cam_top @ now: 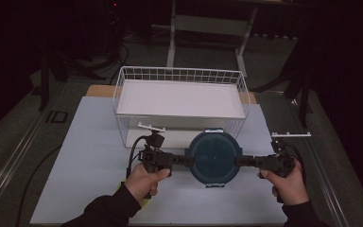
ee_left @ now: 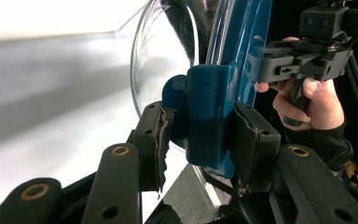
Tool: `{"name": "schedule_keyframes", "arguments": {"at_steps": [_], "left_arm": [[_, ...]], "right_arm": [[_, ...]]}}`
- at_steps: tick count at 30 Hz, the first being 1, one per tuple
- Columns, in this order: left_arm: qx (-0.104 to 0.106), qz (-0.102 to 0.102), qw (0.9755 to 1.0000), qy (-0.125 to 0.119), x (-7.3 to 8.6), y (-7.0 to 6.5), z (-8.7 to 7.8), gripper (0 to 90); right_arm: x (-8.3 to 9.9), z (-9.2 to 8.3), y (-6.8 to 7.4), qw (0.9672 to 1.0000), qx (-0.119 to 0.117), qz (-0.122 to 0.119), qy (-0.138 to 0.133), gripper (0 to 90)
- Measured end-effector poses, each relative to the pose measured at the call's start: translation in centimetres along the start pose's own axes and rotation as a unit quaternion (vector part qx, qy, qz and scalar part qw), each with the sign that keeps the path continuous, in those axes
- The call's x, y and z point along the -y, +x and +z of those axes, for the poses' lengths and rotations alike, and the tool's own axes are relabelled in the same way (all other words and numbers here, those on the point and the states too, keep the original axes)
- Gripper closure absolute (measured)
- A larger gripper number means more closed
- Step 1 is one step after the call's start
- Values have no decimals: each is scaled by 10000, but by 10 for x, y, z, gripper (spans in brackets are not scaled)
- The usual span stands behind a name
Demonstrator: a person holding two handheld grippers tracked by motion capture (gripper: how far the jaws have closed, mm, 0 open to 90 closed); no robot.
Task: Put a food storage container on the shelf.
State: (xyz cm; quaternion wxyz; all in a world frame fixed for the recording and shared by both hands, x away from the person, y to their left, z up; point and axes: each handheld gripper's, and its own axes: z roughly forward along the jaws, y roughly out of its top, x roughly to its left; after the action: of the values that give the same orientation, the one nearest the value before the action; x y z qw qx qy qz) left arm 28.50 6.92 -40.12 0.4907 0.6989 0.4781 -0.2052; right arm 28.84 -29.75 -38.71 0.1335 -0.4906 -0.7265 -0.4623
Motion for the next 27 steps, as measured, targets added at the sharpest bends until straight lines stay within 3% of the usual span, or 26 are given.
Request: {"name": "schedule_keyframes", "arguments": {"at_steps": [9,16,19,20,27], "left_arm": [[-25,99,9997,-230,-23,-6,-30,577],[-74,183,9987,-463,-43,-8,-55,577],[-89,181,9985,-518,-49,-8,-60,577],[-111,193,9980,-592,-57,-6,-67,576],[-169,198,9969,-738,-78,-1,-78,576]], "right_arm": [[-37,6,24,9997,-16,-255,-63,550],[-75,15,46,9989,-35,-445,-113,549],[-80,16,48,9989,-31,-453,-108,550],[-92,21,52,9988,-27,-483,-110,550],[-119,30,57,9987,-39,-486,-137,549]]}}
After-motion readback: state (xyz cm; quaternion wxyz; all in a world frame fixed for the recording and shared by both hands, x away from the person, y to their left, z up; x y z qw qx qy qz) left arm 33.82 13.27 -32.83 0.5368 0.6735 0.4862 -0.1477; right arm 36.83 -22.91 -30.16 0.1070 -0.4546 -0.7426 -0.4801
